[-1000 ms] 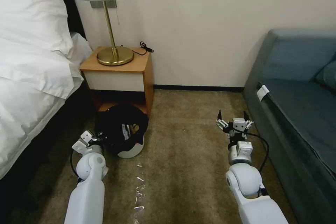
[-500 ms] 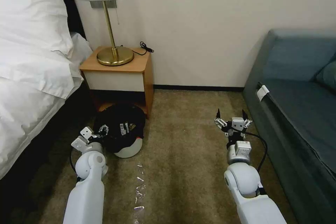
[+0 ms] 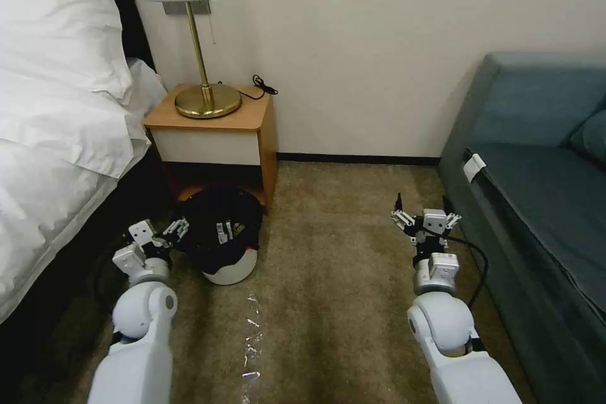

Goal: Pick up the trash bin, then pick up the garbage on the floor and place it into the trash bin.

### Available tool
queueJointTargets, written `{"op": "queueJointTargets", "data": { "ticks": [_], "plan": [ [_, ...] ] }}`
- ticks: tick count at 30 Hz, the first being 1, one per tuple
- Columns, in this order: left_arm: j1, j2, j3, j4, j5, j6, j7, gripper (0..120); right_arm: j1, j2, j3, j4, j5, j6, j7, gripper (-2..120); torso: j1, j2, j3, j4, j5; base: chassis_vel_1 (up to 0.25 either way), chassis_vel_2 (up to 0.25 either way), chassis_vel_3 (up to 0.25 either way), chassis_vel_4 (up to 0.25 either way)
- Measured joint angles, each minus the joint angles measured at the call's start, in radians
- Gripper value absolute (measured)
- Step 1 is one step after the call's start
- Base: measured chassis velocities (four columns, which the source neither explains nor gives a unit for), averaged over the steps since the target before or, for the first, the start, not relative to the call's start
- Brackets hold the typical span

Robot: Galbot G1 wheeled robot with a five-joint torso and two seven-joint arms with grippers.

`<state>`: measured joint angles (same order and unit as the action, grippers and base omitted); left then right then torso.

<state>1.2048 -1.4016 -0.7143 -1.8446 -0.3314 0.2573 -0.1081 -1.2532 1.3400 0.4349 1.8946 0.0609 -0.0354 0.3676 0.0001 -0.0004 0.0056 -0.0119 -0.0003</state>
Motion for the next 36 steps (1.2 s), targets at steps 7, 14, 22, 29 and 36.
{"op": "queueJointTargets", "data": {
  "ticks": [7, 14, 22, 29, 36],
  "plan": [
    [0.026, 0.044, -0.024, -0.047, 0.119, -0.055, 0.145, 100, -0.007, -0.017, 0.035, 0.014, 0.07, 0.052, 0.004, 100, 0.0, 0.0, 0.0, -0.0001, 0.0, 0.0, 0.0, 0.0, 0.0],
    [0.029, 0.034, -0.04, -0.023, 0.186, -0.233, 0.258, 98, -0.003, -0.022, 0.08, -0.082, 0.059, 0.206, -0.11, 100, 0.0, 0.0, 0.0, -0.0002, 0.0002, 0.0, 0.0, 0.0, 0.0],
    [0.024, 0.01, -0.029, 0.022, 0.208, -0.369, 0.309, 99, -0.002, -0.018, 0.107, -0.178, 0.039, 0.302, -0.182, 100, 0.0, 0.0, 0.0, -0.0001, 0.0002, 0.0, 0.0, 0.0, 0.0],
    [0.014, -0.002, -0.019, 0.045, 0.204, -0.38, 0.297, 99, 0.001, -0.011, 0.118, -0.226, 0.025, 0.357, -0.208, 100, 0.0, 0.0, 0.0, -0.0002, 0.0001, 0.0, 0.0, 0.0, 0.0],
    [0.018, -0.006, -0.007, 0.056, 0.18, -0.364, 0.287, 99, 0.023, -0.01, 0.12, -0.229, 0.025, 0.365, -0.191, 100, 0.0, 0.0, 0.0, -0.0001, 0.0001, 0.0, 0.0, 0.0, 0.0]
  ]
}}
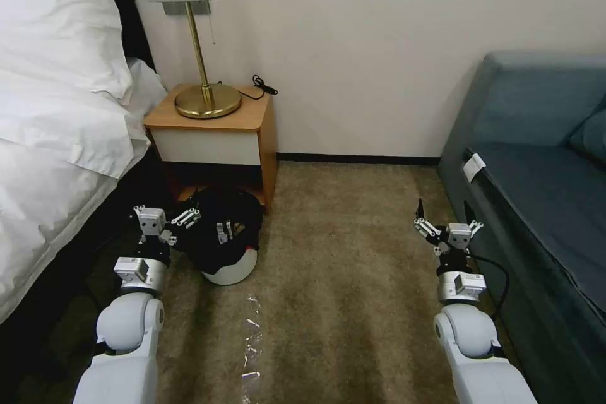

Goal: Pick up the trash bin, then pick up the garbage on the floor and place it into the trash bin.

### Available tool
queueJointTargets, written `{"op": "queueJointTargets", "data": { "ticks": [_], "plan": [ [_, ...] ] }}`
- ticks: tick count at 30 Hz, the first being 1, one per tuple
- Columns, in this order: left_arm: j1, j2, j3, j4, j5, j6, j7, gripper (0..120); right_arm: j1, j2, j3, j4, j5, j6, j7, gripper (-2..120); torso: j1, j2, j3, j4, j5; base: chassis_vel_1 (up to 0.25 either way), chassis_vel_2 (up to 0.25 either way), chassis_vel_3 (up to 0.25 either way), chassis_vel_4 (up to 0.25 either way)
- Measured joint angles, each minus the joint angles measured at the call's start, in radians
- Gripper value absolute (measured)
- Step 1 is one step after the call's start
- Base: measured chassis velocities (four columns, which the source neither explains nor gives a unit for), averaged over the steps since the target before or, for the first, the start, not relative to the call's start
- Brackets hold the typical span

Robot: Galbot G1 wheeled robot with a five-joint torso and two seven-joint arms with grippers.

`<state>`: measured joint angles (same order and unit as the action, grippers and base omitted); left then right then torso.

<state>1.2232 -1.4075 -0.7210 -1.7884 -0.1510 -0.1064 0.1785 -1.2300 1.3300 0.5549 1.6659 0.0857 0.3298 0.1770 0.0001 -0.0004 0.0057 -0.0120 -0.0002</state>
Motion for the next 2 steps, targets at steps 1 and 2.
{"op": "queueJointTargets", "data": {
  "ticks": [1, 2],
  "plan": [
    [0.0, 0.0, 0.0, 0.0, 0.0, 0.0, 0.0, 99, 0.0, 0.0, 0.0, 0.0, 0.0, 0.0, 0.0, 100, 0.0, 0.0, 0.0, 0.0, 0.0, 0.0, 0.0, 0.0, 0.0],
    [0.002, 0.001, 0.004, 0.0, -0.007, 0.009, -0.001, 100, 0.003, 0.002, 0.0, -0.001, -0.001, 0.003, 0.004, 100, 0.0, 0.0, 0.0, 0.0, 0.0, 0.0, 0.0, 0.0, 0.0]
  ]
}}
